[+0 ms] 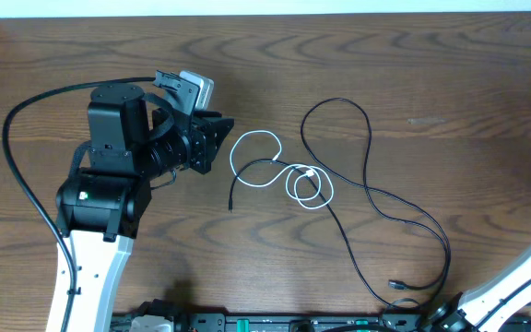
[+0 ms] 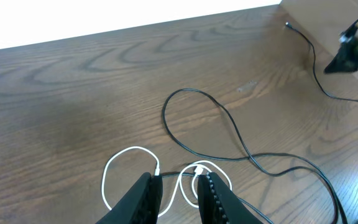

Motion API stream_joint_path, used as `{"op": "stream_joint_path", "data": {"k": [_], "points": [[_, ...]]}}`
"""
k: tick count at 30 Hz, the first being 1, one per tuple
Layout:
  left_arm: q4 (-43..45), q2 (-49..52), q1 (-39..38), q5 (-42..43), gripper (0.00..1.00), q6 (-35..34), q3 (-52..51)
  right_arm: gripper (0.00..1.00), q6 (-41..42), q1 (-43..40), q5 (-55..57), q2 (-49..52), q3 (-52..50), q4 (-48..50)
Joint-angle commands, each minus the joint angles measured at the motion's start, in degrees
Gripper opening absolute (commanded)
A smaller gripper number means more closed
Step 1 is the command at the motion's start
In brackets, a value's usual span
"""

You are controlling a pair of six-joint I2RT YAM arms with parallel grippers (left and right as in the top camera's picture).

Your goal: Untangle cables

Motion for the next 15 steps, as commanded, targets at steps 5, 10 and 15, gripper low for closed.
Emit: {"op": "stream_joint_path", "data": {"k": [5,10,15], "points": [[-0.2,-0.6,-0.2,-0.3,0.25,1.0,-0.1,0.07,2.9,-0.7,-2.6,-8.1,13.9,-6.3],[-0.2,-0.6,-0.2,-0.3,0.25,1.0,-0.1,0.78,3.1,-0.8,0.6,-8.0,13.6,-6.4],[0.0,-0.6,-0.2,-0.3,0.25,1.7,-0.1,0.95,4.0,-0.7,4.6,-5.6,12.5,-4.7]]}}
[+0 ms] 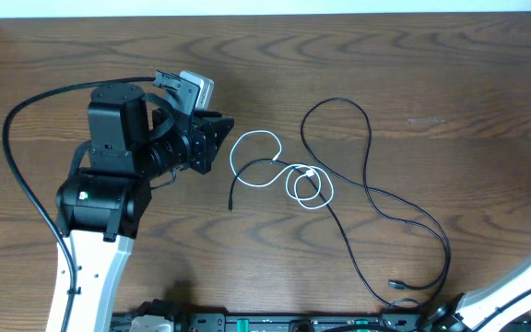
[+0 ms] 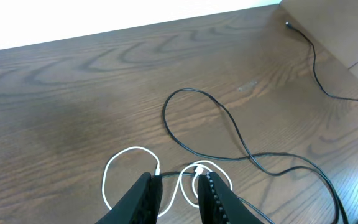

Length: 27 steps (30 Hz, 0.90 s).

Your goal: Untangle cables

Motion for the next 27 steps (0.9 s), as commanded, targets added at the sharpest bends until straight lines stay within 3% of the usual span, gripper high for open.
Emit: {"op": "stream_joint_path", "data": {"k": [1,23,27], "points": [[0.1,-0.6,-0.2,-0.3,0.25,1.5,-0.1,0.95,0.9,-0.4,4.5,3.6,-1.1,0.7],[2.1,-0.6,-1.6,-0.3,0.25,1.4,-0.1,0.98,0.9,0.8,9.8,24.4,-1.1,7.3],[2.9,-0.5,-3.1,-0.8,0.25,1.4,-0.1,0.88,0.9,1.0,9.8,24.7,-1.1,7.7]]}}
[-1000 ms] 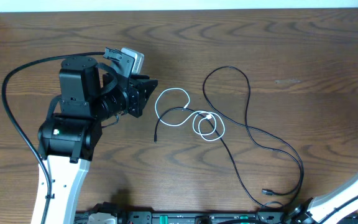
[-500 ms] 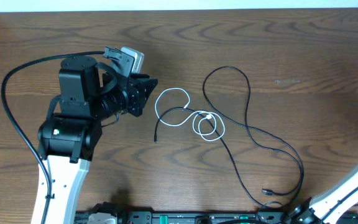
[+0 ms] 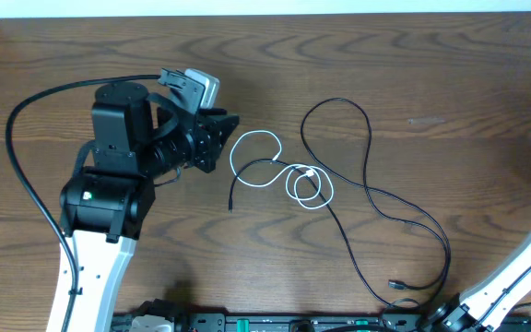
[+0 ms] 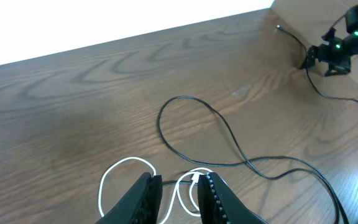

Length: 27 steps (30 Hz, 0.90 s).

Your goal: Untangle cables

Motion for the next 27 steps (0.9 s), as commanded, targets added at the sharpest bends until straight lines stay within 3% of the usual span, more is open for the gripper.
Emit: {"op": "stream_joint_path", "data": {"k": [1,3,4,5,17,27], "points": [[0.5,-0.5,-1.2,-1.2,0.25,1.2,-0.1,0.81,0.2,0.4,0.8,1.8,-0.2,-0.1],[0.5,-0.5,-1.9,-2.8,0.25,1.2,-0.1,0.49,0.2,0.4,1.0,1.8,-0.2,-0.4],[0.4,-0.5,-2.2,-3.4,0.25,1.2,-0.1,0.15,0.3,0.4,1.0,1.8,-0.2,-0.7],[0.4,-0.5,-2.5,-3.4,0.25,1.2,-0.1,0.03,0.8,0.4,0.9,1.8,-0.2,-1.0],[0.3,-0.5,-2.9,-3.3,0.25,1.0,-0.1,0.01,2.4,0.4,-16.6,-5.7,2.3,-5.8],[-0.2,-0.5,-2.9,-3.3,0.25,1.0,-0.1,0.01,4.6,-0.8,-15.2,-23.9,6.8,-6.8]]}}
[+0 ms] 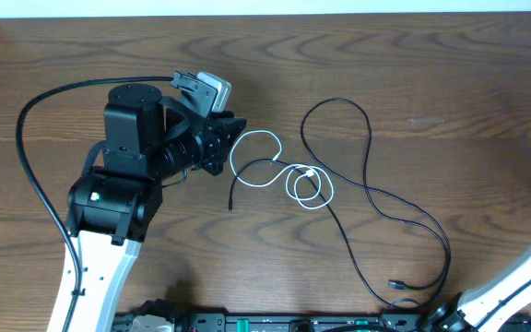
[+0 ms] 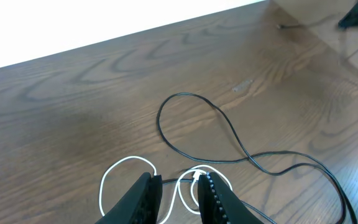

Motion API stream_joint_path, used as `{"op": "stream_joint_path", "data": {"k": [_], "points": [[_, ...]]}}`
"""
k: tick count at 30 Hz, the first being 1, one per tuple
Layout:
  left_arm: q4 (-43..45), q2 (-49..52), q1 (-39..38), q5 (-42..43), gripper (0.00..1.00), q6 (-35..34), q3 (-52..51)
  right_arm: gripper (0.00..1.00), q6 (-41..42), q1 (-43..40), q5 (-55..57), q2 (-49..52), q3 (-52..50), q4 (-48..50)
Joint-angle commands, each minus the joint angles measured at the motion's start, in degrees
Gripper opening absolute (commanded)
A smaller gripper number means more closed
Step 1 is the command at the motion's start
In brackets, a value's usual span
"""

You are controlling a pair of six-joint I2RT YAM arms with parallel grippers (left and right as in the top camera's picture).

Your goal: Untangle cables

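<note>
A white cable (image 1: 275, 166) lies in loops at the table's middle, crossed by a long black cable (image 1: 367, 189) that loops at the back and runs to a plug at the front right. My left gripper (image 1: 231, 138) stands open just left of the white loops. In the left wrist view its fingertips (image 2: 151, 185) frame the white cable (image 2: 114, 171) and the black cable (image 2: 229, 134) beyond, holding nothing. Only a piece of the right arm (image 1: 514, 277) shows at the lower right; its gripper is out of view.
The wooden table (image 1: 450, 74) ends at a pale back edge. The left arm's own black supply cable (image 1: 26, 157) arcs over the left side. A black rail (image 1: 275, 323) runs along the front edge.
My left gripper has shifted slightly right, closer to the white loops. It remains open. The cables lie as they did.
My left gripper hovered open left of the tangled cables at the first two moments, unmoved. It then sat a little further right, and now further right again, close by the white loops. The cables have kept their shape throughout.
</note>
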Motion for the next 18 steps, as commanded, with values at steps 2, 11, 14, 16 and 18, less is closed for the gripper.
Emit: {"op": "stream_joint_path", "data": {"k": [2,11,14,16,18], "points": [[0.0,-0.5,-0.2,-0.3,0.25,0.3,-0.1,0.01,2.9,-1.5,0.9,-9.4,4.9,-1.3],[-0.2,-0.5,-0.1,-0.3,0.25,0.3,-0.1,0.01,9.1,-7.3,4.3,-16.2,9.0,-5.7],[-0.3,-0.5,-0.1,-0.3,0.25,0.3,-0.1,0.01,9.7,-9.9,3.9,-18.2,9.2,-5.9],[-0.3,-0.5,-0.1,-0.3,0.25,0.3,-0.1,0.01,9.7,-11.7,3.0,-19.3,9.2,-6.2],[-0.3,-0.5,-0.1,-0.3,0.25,0.3,-0.1,0.01,10.1,-13.3,2.8,-19.8,9.2,-7.4]]}}
